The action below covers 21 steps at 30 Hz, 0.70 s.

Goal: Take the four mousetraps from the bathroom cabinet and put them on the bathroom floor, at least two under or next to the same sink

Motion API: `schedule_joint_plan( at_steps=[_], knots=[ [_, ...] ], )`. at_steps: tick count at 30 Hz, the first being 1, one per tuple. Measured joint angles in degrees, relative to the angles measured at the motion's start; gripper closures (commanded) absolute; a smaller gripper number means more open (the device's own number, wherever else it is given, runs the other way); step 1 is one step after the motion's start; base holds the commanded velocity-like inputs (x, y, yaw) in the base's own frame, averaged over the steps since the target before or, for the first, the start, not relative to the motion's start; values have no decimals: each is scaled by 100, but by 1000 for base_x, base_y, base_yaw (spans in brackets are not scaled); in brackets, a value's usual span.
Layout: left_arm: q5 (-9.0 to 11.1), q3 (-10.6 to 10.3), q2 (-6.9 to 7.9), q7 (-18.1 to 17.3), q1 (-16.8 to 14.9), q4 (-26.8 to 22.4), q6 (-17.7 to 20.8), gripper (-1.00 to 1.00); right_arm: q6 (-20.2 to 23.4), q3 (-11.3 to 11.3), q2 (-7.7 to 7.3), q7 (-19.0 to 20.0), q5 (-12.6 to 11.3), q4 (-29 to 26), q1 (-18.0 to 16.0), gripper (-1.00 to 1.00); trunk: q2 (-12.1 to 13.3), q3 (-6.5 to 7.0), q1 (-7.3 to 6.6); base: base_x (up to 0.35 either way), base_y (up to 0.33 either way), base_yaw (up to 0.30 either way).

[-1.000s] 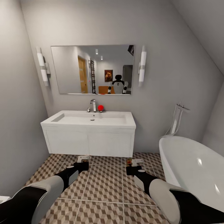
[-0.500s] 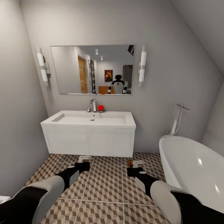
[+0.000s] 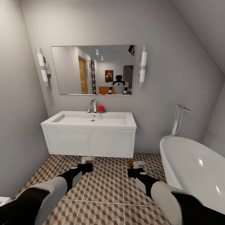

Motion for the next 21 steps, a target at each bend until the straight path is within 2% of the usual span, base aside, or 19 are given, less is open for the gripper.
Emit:
schedule_joint_plan(
  at_steps=[2,21],
  knots=[
    [-3,0,-7,1,1,0,0,100,0,0,2,0,2,0,-1,100,0,0,0,0,0,0],
    [3,1,2,7,2,0,6,100,-5,-1,13,-8,6,0,3,100,-761,-341,417,0,0,0]
  ],
)
